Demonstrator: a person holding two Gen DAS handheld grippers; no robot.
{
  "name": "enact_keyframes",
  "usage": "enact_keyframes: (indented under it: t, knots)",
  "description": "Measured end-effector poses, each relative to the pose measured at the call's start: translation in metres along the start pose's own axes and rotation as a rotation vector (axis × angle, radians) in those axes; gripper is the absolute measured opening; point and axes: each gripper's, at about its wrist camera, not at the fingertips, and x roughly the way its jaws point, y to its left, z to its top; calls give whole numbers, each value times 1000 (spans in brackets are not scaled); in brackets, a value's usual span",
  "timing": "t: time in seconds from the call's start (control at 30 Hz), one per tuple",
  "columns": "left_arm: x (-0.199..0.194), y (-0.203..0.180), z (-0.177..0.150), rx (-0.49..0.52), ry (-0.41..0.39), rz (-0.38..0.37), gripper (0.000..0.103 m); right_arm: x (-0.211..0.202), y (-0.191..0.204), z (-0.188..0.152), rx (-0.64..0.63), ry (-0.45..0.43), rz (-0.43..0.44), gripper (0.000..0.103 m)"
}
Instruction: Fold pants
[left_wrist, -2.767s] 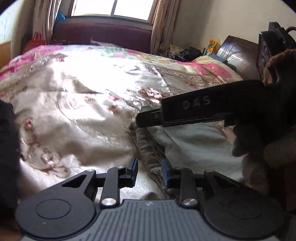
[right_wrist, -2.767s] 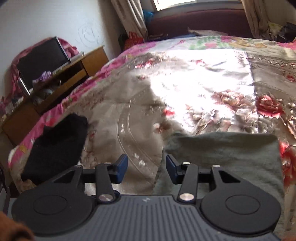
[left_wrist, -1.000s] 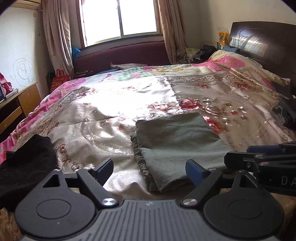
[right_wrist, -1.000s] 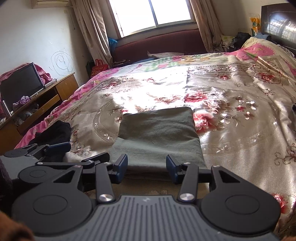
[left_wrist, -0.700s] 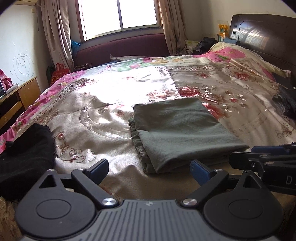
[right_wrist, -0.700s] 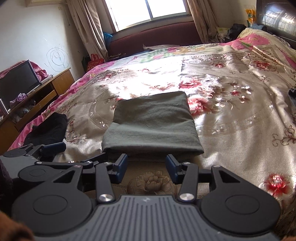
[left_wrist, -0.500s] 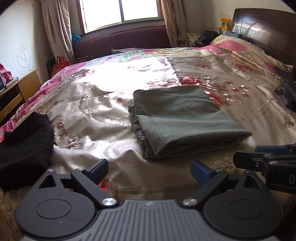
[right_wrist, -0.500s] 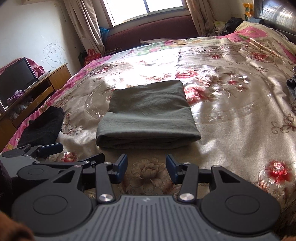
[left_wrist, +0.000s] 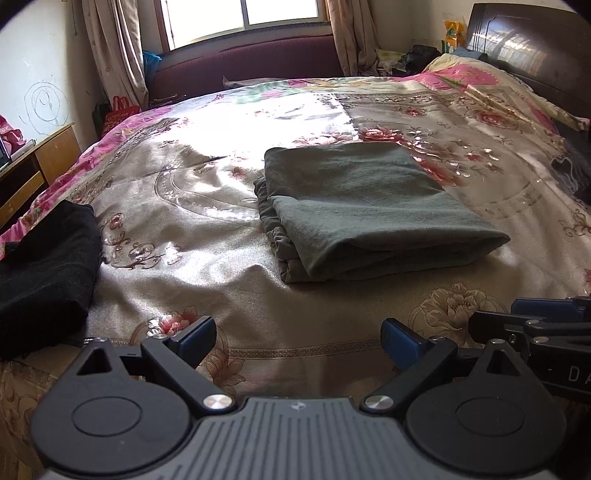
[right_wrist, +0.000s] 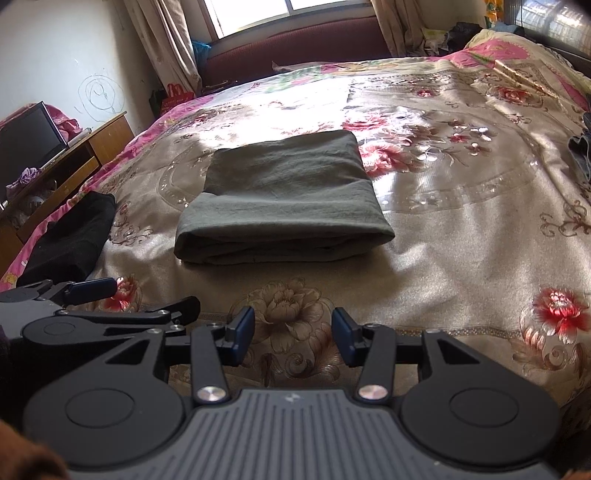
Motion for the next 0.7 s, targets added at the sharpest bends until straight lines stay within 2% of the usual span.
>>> enact_keyframes:
  t: [0.7]
  knots:
    - [1, -5, -4, 18, -8, 15, 103, 2, -1, -4, 8, 7, 6, 48]
